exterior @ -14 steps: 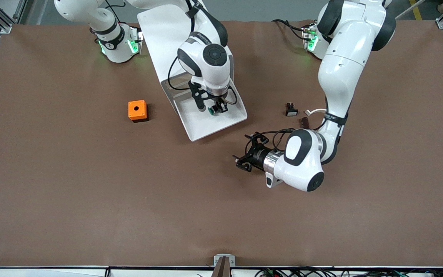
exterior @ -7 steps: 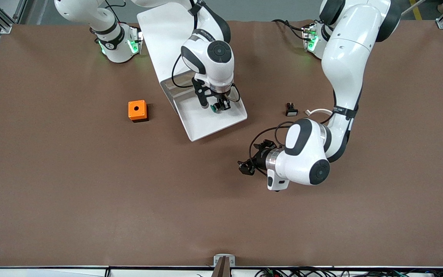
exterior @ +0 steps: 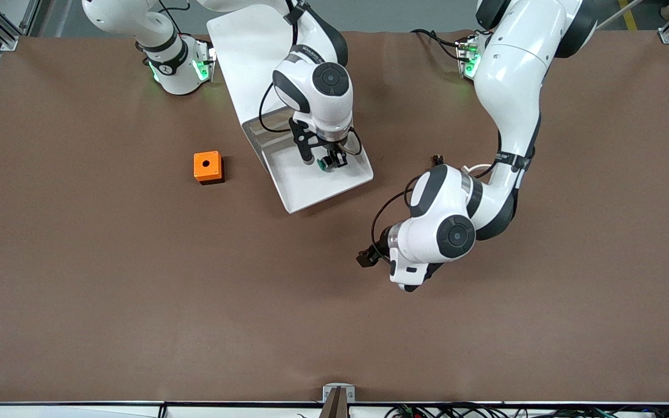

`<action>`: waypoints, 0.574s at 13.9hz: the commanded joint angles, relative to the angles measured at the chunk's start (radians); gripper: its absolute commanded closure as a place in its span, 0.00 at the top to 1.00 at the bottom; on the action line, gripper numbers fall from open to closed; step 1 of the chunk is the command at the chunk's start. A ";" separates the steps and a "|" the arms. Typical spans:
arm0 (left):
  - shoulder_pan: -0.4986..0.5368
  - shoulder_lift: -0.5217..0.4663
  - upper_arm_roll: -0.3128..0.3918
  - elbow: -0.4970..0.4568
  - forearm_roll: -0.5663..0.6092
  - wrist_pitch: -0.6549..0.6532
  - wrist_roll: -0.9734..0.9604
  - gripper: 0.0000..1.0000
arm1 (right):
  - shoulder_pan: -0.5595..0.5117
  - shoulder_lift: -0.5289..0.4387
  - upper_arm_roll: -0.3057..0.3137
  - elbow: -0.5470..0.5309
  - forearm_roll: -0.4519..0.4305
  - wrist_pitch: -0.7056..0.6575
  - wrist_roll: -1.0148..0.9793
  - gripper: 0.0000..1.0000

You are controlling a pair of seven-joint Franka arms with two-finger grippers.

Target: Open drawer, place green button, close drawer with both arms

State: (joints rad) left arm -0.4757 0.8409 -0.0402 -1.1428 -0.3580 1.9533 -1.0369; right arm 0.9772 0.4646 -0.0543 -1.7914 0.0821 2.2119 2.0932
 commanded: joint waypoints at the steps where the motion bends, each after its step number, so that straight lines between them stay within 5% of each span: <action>1: -0.023 -0.036 0.019 -0.023 0.040 0.032 0.012 1.00 | 0.008 0.038 -0.004 0.040 -0.005 -0.011 0.021 0.00; 5: -0.033 -0.045 0.019 -0.023 0.215 0.079 0.014 1.00 | 0.008 0.052 -0.004 0.064 -0.002 -0.014 0.022 0.00; 6: -0.034 -0.045 0.020 -0.026 0.247 0.097 0.012 1.00 | 0.006 0.052 -0.004 0.066 -0.002 -0.014 0.021 0.24; 7: -0.032 -0.045 0.017 -0.034 0.278 0.104 0.012 1.00 | 0.006 0.052 -0.004 0.067 -0.002 -0.014 0.021 0.93; 8: -0.035 -0.043 0.019 -0.040 0.307 0.104 0.008 1.00 | 0.009 0.052 -0.004 0.069 -0.004 -0.015 0.019 1.00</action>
State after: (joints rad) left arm -0.4941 0.8195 -0.0393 -1.1450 -0.1051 2.0364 -1.0369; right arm 0.9773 0.5040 -0.0542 -1.7512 0.0821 2.2119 2.0941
